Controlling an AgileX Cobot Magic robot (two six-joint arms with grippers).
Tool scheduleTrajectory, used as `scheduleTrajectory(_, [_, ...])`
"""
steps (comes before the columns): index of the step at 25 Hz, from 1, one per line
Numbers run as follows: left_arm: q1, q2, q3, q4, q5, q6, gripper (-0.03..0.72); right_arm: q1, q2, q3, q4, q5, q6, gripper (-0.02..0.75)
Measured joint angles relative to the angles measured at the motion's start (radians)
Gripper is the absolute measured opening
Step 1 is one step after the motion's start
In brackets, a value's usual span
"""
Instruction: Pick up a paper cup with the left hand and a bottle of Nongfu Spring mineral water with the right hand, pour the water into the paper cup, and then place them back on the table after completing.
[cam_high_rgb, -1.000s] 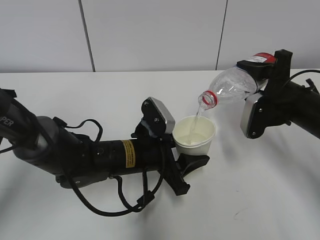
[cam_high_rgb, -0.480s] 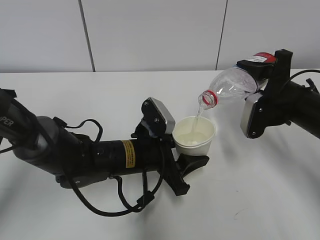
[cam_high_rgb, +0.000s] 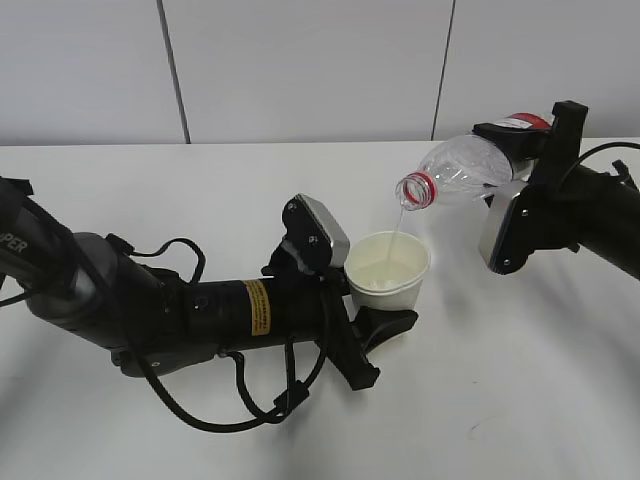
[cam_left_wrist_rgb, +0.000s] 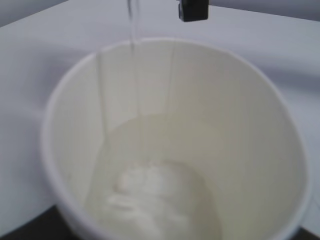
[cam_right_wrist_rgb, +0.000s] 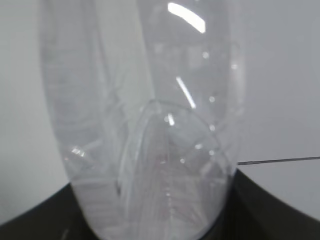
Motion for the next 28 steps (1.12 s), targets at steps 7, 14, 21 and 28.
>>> scheduleTrajectory(7, [0.0,0.0,0.0,-0.018,0.0,0.0,0.387,0.0,0.0,0.017,-0.01,-0.002,0.052,0.384])
scheduleTrajectory(14, [0.0,0.0,0.0,-0.048,0.0,0.0,0.387,0.0,0.0,0.021,0.045,-0.005,0.307,0.384])
scheduleTrajectory(21, [0.0,0.0,0.0,-0.087,0.001,0.0,0.387,0.0,0.0,0.043,0.094,-0.005,0.668,0.384])
scheduleTrajectory(28, [0.0,0.0,0.0,-0.121,0.001,0.0,0.387,0.0,0.0,0.043,0.127,-0.005,1.025,0.384])
